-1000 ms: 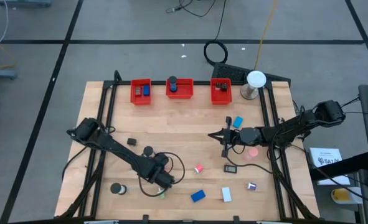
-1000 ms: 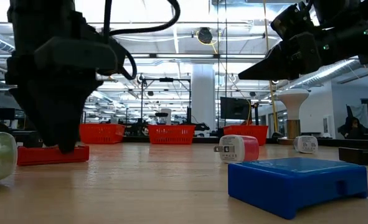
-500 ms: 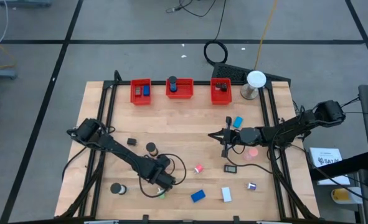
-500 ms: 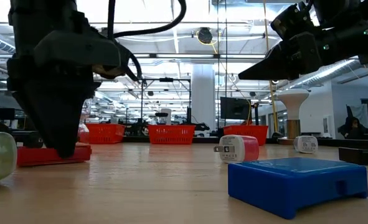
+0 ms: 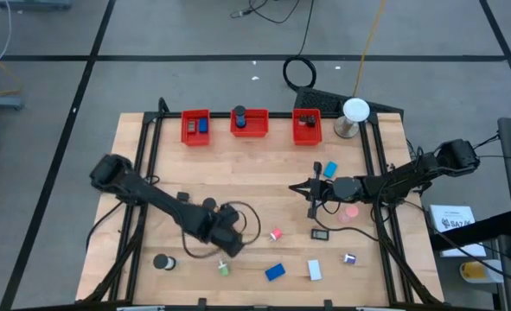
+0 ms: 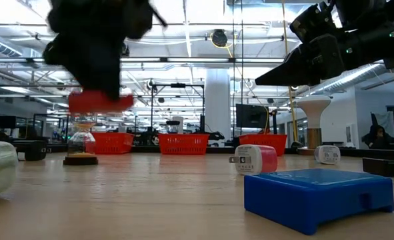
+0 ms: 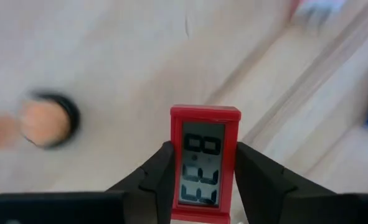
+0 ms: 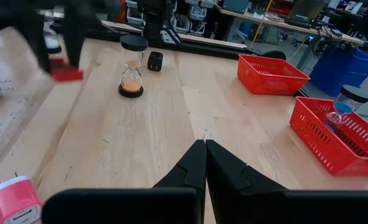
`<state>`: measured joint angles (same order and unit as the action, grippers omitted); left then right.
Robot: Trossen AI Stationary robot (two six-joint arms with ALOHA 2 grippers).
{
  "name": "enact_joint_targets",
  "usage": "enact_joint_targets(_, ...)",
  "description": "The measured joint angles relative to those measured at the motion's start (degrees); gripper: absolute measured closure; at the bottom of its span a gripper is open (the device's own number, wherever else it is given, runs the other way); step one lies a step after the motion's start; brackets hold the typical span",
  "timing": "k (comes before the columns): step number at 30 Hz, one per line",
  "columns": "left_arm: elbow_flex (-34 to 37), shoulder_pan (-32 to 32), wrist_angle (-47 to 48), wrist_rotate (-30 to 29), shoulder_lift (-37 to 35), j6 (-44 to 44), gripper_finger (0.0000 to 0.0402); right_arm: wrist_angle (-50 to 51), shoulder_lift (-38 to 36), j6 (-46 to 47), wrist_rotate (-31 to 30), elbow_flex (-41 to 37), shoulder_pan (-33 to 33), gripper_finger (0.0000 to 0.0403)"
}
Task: Pick & Place Office items
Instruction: Put the orange timer into the left orange basket
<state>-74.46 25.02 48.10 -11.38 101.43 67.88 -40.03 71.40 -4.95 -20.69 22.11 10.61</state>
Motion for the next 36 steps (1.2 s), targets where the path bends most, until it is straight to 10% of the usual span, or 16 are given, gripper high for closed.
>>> enact_joint_targets(16, 0.46, -25.67, 13.99, -9.25, -23.91, -13.69, 0.0258, 0.13, 0.00, -0.02, 0.02, 0.00, 0.00, 0.0403)
enact_joint_targets(36, 21.67, -67.49, -13.64, 1.31, -25.69, -27.24, 0.0257, 0.86, 0.00, 0.00, 0.07, 0.00, 0.00, 0.0403)
